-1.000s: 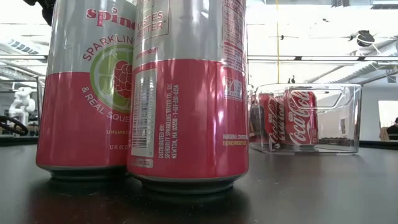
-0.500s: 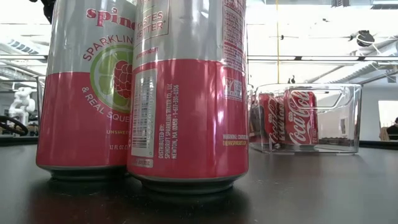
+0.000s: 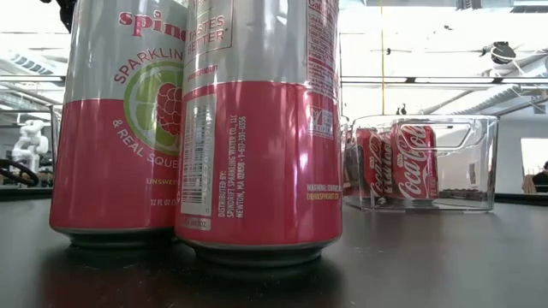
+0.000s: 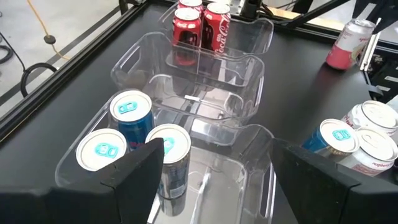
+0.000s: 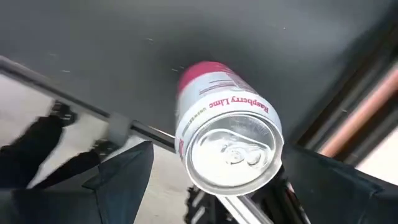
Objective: Sort soda cans
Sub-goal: Put the bottom right red and white soda can into the middle transparent bin
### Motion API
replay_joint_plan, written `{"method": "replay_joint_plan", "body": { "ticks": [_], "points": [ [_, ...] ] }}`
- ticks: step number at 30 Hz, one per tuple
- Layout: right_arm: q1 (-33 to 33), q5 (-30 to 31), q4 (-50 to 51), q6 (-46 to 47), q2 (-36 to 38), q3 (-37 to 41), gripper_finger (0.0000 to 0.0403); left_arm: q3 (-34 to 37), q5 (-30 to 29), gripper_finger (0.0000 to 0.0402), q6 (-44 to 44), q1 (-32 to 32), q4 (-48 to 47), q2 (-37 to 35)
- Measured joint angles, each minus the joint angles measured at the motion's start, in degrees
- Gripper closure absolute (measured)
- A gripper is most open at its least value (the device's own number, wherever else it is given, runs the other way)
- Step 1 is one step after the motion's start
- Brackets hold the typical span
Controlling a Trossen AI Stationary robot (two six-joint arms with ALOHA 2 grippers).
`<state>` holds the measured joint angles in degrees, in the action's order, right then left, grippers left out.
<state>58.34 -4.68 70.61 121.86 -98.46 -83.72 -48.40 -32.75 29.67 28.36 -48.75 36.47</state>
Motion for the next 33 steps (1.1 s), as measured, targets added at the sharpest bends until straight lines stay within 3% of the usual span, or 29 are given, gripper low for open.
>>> {"method": "replay_joint_plan", "body": {
  "ticks": [5, 24, 33],
  "points": [
    [0.7, -2.4, 2.6, 0.0, -1.3, 0.1, 0.0055, 0.0, 0.0, 0.0097, 0.0, 0.0, 0.0, 0.0],
    [0.5, 3.2, 1.6, 0.5, 0.1, -2.4, 0.0055, 0.0, -0.1, 0.0097, -0.5, 0.0, -0.2, 0.0],
    [0.1, 3.1, 2.7, 0.5, 0.1, -3.1, 0.0055, 0.0, -0.5, 0.0097, -0.5, 0.0, -0.3, 0.0]
  ]
}}
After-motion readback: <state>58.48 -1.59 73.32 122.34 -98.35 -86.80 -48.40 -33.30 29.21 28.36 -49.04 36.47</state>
